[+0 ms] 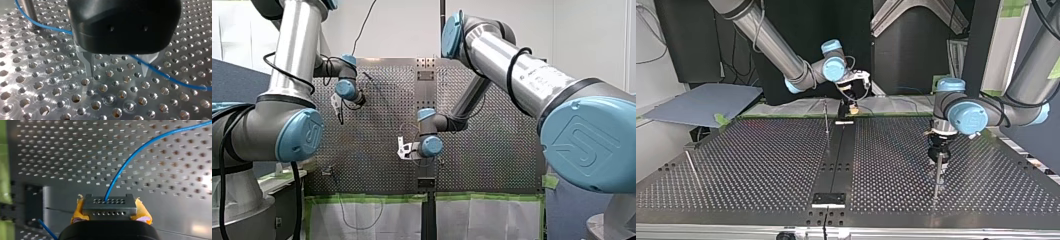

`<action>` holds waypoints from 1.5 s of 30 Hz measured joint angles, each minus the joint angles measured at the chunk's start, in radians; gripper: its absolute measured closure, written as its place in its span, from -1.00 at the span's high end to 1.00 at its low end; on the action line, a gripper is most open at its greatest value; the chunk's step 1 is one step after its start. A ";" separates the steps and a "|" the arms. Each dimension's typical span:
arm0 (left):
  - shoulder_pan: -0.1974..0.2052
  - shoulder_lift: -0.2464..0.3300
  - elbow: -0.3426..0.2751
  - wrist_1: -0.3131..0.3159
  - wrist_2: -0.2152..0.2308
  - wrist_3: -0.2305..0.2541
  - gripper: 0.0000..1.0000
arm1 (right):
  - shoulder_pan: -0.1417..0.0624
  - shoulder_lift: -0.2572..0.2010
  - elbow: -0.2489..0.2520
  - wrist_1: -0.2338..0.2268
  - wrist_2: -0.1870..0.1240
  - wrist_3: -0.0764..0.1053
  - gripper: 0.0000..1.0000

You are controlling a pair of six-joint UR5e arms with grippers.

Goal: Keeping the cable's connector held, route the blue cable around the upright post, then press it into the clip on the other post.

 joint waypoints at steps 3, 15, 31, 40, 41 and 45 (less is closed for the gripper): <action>-0.001 0.000 0.000 0.000 0.001 -0.001 0.87 | 0.000 0.028 0.000 -0.007 0.010 0.000 -1.00; -0.002 0.000 0.000 0.001 0.001 -0.008 0.87 | 0.000 0.140 0.001 -0.064 0.051 0.002 -1.00; 0.002 -0.001 0.000 0.003 0.000 -0.015 0.87 | -0.014 0.302 0.000 -0.141 0.066 0.026 -1.00; 0.003 -0.001 0.000 0.003 0.000 -0.018 0.87 | -0.023 0.340 0.012 -0.163 0.069 0.030 -1.00; 0.002 -0.001 0.000 0.003 0.000 -0.018 0.87 | -0.025 0.342 0.018 -0.171 0.069 0.032 -1.00; 0.002 -0.001 0.000 0.002 0.000 -0.019 0.87 | -0.033 0.346 0.036 -0.191 0.070 0.037 -1.00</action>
